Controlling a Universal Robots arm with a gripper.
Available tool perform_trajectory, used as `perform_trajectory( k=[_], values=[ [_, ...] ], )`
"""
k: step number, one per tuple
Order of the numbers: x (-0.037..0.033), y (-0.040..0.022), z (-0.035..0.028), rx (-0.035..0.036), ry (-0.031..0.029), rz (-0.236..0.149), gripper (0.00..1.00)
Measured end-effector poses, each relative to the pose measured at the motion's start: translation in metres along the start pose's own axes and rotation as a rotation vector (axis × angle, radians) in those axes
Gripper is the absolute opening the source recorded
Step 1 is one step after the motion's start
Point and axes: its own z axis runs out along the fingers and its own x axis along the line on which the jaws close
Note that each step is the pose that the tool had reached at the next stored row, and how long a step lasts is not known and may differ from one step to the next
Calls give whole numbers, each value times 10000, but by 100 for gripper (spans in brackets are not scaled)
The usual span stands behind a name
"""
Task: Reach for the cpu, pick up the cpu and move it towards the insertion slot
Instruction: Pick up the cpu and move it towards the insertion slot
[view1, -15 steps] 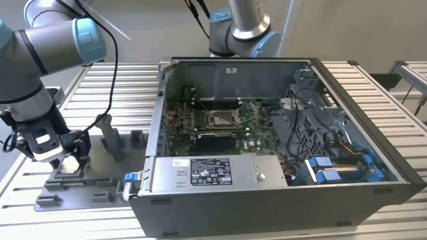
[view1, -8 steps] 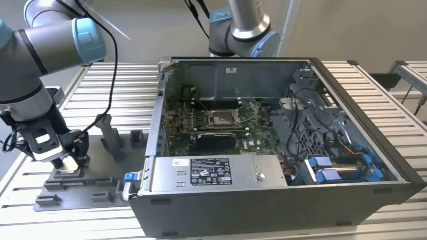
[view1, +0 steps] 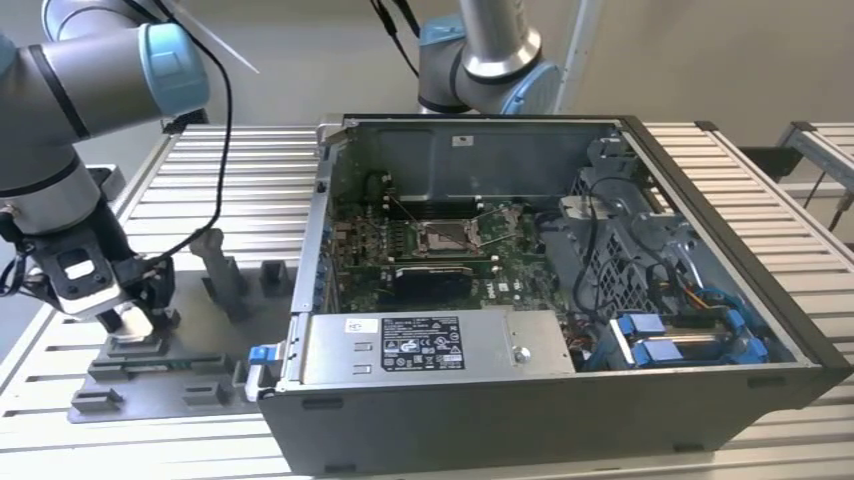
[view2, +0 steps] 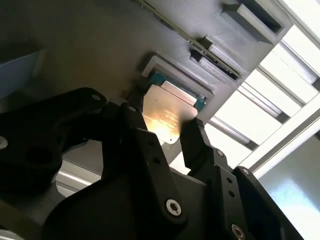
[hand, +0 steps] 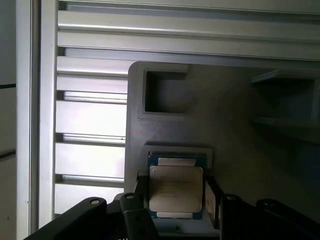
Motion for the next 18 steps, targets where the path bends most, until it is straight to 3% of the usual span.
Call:
perform_trajectory(
  k=[9,18],
  values=[
    [-1,-2,-180,0,-1,-1,0],
    [-1,-2,-295,0,0,-1,0]
  ],
)
